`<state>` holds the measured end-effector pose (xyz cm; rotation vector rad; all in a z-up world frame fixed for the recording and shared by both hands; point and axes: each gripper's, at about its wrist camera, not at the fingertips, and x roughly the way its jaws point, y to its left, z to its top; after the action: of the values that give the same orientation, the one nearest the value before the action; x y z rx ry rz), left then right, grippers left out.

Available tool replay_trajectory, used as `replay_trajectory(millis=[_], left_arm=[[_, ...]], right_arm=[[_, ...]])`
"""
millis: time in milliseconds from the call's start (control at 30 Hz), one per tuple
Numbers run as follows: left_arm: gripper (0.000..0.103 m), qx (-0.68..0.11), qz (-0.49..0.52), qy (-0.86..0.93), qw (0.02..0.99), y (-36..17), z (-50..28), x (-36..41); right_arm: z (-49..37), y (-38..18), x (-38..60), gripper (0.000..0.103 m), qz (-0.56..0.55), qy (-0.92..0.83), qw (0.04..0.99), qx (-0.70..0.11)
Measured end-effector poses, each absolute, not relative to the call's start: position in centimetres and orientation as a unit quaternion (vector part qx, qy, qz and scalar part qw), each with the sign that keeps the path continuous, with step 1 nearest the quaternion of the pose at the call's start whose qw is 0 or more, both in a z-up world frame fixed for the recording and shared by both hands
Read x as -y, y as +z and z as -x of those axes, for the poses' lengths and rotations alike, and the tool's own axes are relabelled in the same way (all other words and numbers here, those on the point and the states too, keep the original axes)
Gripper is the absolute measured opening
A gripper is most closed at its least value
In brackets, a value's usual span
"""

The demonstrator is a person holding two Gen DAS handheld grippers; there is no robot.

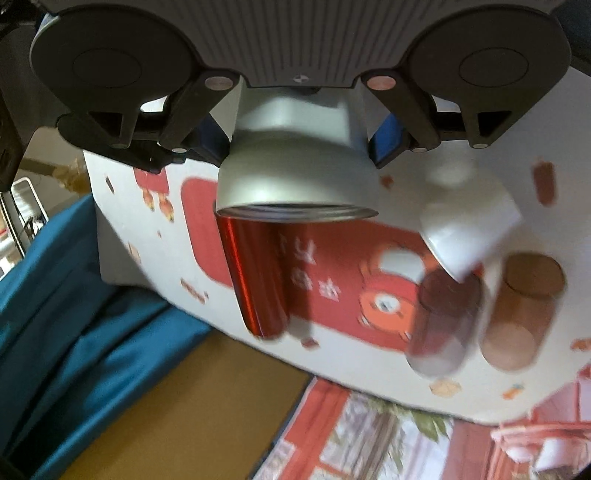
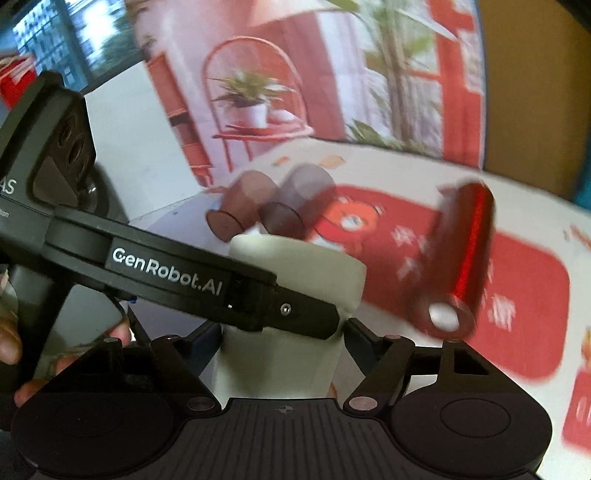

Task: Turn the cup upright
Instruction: 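Lift the white tumbler with the right gripper and rotate it open end up, then lower the upright white tumbler onto the mat with the right gripper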

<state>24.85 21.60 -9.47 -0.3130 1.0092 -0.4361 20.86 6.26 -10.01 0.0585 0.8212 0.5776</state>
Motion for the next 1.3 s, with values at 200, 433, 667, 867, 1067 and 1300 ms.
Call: replay_trajectory(millis=[200, 433, 667, 867, 1067, 1300], left_arm=[[0.083, -0.447, 0.146, -0.191, 0.862, -8.1, -24.8, -22.9], [0.083, -0.431, 0.120, -0.186, 0.875, -7.5, -24.6, -22.3], [0.083, -0.429, 0.110, -0.213, 0.871, -7.9, -23.1, -22.2], [0.084, -0.414, 0.103, -0.209, 0.880, -7.2, -22.9, -22.4], [0.084, -0.391, 0.068, -0.198, 0.896, -7.6, -22.4, -22.1], [0.089, -0.393, 0.079, -0.231, 0.886, -7.3, -21.3, -22.2]], right_arm=[[-22.6, -7.7, -8.2, 0.067, 0.010, 0.299, 0.881, -0.368], [-22.4, -7.3, -8.7, 0.066, 0.020, 0.297, 0.884, -0.360], [-20.0, -7.7, -8.1, 0.065, 0.055, 0.300, 0.880, -0.363], [-19.9, -7.2, -9.0, 0.065, 0.085, 0.296, 0.887, -0.345], [-20.7, -8.0, -9.1, 0.063, 0.067, 0.302, 0.893, -0.327], [-19.4, -8.7, -8.5, 0.064, 0.063, 0.300, 0.882, -0.358]])
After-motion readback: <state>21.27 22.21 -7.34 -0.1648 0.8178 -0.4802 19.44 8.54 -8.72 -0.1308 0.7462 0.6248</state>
